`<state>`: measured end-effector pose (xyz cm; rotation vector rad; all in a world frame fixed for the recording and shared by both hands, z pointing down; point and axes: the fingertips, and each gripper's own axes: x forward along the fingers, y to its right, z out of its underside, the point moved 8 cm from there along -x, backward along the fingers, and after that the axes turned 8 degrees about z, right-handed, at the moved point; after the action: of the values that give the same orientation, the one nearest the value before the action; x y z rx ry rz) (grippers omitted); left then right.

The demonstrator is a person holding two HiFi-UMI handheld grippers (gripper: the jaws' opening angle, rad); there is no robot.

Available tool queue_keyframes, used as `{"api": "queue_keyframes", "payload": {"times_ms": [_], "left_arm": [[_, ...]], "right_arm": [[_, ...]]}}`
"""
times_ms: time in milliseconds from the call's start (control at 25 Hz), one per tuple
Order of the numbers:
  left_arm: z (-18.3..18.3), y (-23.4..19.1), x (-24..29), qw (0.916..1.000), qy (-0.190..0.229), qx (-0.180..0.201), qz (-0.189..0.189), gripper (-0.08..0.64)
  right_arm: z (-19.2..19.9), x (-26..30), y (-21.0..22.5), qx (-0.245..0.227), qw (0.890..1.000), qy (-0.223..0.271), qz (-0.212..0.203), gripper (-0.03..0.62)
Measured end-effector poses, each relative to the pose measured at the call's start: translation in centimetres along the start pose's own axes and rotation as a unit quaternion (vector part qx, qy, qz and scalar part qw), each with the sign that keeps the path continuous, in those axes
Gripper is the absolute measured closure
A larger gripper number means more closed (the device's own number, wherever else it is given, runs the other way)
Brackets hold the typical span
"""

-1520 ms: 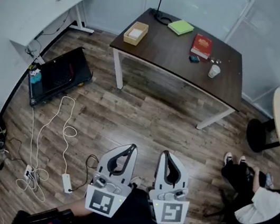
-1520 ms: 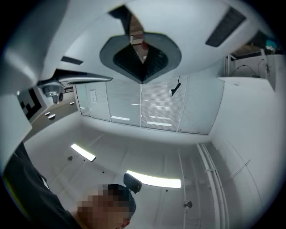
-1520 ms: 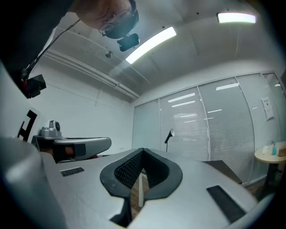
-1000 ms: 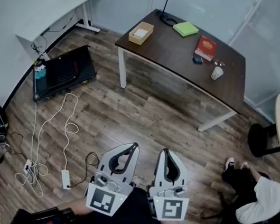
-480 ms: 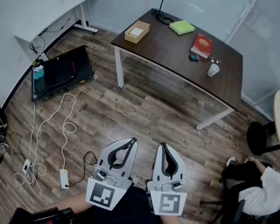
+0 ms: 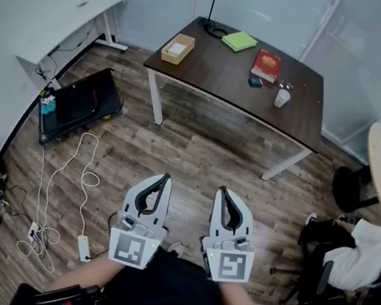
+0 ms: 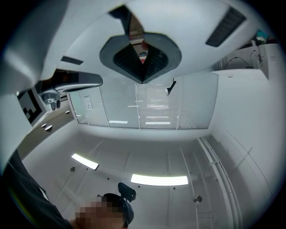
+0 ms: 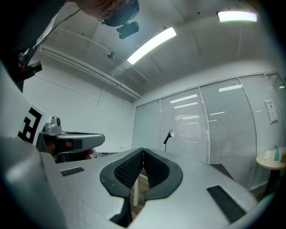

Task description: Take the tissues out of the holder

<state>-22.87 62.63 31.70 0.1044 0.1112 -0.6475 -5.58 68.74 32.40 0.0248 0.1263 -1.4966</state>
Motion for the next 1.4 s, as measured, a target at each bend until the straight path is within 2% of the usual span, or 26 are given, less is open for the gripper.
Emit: {"api": "queue_keyframes", "payload": {"times_ms": [200, 560, 840, 1000, 1400], "left_arm": [[0.1, -0.1, -0.4, 0.9999, -0.004, 0.000, -0.012, 0.561], [0.8, 0.4, 0.4, 0.9998, -0.018, -0.008, -0.005, 0.561], [1.0, 0.7, 2.2, 0.9997, -0.016, -0.017, 0.009, 0.561], [1.5, 0.4, 3.0, 0.9994, -0.021, -0.024, 0.009, 0.561], [3.3, -0.7, 6.1, 0.9991, -0.024, -0.033, 0.011, 0.561]], "right_arm": [[0.7, -0.2, 1.7, -0.006, 1.000, -0.007, 0.001, 0.581], [0.8, -0.2, 3.8, -0.015, 1.000, -0.001, 0.012, 0.581], [1.1, -0.5, 5.2, -0.004, 1.000, -0.004, 0.021, 0.581], [0.9, -0.2, 5.7, 0.003, 0.999, -0.031, 0.033, 0.581], [3.0, 2.1, 6.5, 0.006, 0.999, -0.028, 0.021, 0.581]]}}
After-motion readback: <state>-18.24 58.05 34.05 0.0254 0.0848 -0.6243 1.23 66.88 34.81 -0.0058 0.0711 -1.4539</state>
